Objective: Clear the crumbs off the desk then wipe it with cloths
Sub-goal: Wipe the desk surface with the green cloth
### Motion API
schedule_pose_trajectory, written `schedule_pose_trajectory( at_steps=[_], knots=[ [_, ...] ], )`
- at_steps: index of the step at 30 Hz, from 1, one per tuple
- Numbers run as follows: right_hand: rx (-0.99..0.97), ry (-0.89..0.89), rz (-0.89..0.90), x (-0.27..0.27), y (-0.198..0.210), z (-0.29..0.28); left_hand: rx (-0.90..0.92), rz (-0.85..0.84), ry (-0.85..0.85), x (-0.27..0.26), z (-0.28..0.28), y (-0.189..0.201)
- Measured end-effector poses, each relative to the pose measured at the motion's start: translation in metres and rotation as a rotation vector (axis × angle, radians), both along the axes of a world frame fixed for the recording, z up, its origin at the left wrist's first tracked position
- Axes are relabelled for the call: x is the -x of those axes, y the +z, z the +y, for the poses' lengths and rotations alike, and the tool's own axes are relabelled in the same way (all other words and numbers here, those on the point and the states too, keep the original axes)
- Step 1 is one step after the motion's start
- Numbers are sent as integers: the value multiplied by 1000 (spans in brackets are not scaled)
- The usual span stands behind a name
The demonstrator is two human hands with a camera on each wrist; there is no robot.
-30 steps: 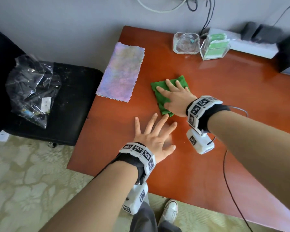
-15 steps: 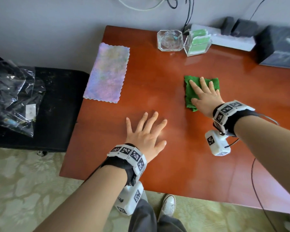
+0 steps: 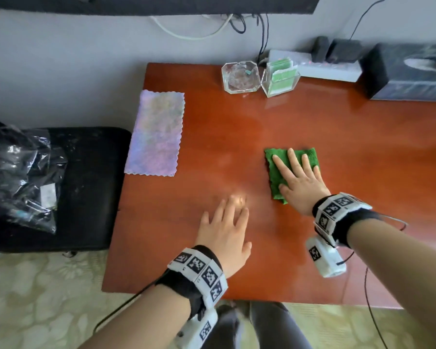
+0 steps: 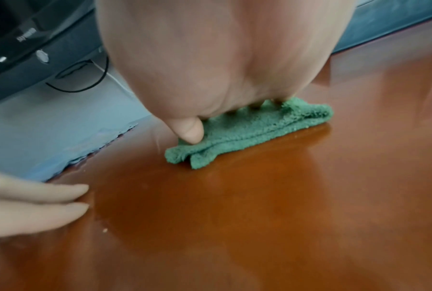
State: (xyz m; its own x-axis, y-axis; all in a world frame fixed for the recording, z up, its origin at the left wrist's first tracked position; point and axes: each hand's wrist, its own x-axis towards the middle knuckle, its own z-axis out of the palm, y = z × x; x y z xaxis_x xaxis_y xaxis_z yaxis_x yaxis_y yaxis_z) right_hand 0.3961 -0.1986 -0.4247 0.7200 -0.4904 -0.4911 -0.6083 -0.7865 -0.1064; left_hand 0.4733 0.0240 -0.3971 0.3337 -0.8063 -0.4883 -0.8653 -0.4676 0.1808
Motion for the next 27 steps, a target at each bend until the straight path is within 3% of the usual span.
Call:
schedule_pose_trajectory(
  at_steps=[7,11,19,27],
  knots=[
    [-15,-27,-17,-9,4,-12,163,-91,13,-48,-60,2],
    [-20,4,-16,-4,3,-23,76,-94,93,-74,-103,-17],
    [-69,-182,-43,-31,9,-109,28,-159,171,-52,-108,-30],
    [-40,-212,-101,-46,0,-127,17,-184,236,-42,-115,-30]
  ],
)
